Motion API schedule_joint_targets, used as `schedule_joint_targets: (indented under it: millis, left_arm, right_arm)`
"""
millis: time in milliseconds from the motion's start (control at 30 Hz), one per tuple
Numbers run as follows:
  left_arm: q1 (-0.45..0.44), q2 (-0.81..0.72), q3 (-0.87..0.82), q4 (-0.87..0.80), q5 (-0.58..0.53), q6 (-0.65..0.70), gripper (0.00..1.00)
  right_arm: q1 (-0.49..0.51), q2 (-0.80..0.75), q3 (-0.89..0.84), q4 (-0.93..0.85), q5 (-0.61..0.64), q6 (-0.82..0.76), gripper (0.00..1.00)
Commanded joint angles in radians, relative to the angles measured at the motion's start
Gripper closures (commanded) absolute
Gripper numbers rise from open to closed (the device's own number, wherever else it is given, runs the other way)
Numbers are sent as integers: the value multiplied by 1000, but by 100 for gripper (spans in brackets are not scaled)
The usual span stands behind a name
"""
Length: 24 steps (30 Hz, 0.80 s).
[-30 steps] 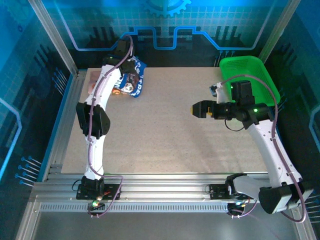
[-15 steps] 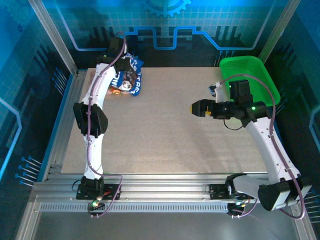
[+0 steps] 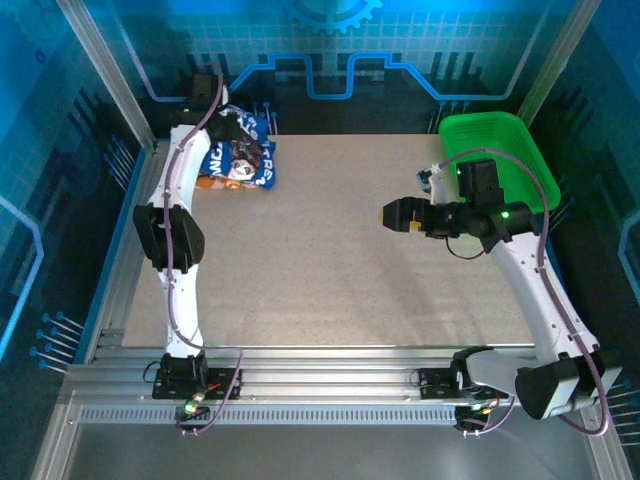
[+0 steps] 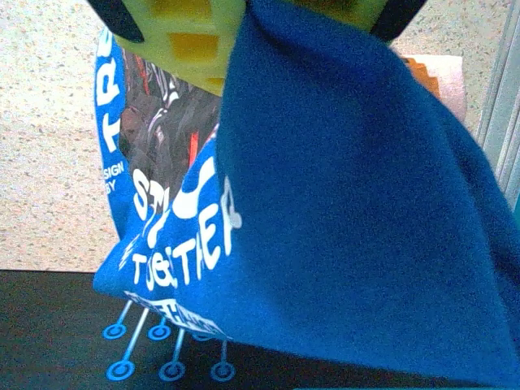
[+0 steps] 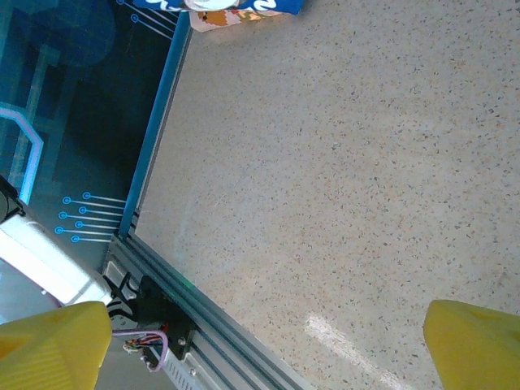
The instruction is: Fold and stack the t-shirts
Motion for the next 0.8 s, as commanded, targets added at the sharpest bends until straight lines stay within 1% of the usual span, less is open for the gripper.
schedule_joint_targets:
  millis: [0,200,367,400,433,467,500,533,567,633,767]
  left_arm:
    - [39,-32,-23,39,48,-20,100]
    - [103,52,-35,62,73,4,100]
    - [187,171,-34,129,137,-7,100]
    - [202,213,-3,128,143,-21,91]
    - [222,251,33,128,162,-52,68]
    - [240,282,61,132,193,-92,50]
    - [259,311,96,131,222,-136,39]
    - [272,328,132,116,229,-161,9]
    - [279,325,143,111,219,-172,1]
    - [294,280,141,103,208,-179,1]
    - [340,116,115,96,181,-225,1]
  right_arm:
    - [-13,8,-1,8,-5,22,0]
    - [0,2,-9,5,9,49,0]
    - [42,-13,-36,4,48,57,0]
    - [56,-17,-43,2,64,61,0]
    - [71,-24,-53,6,74,68,0]
    - [84,-29,-60,10,73,73,0]
    - [98,-32,-59,7,78,75,0]
    - [111,-31,-48,-11,86,73,0]
    - [119,-30,-36,-28,91,69,0]
    - [135,-31,-12,-52,93,61,0]
    - [138,-39,28,-91,85,33,0]
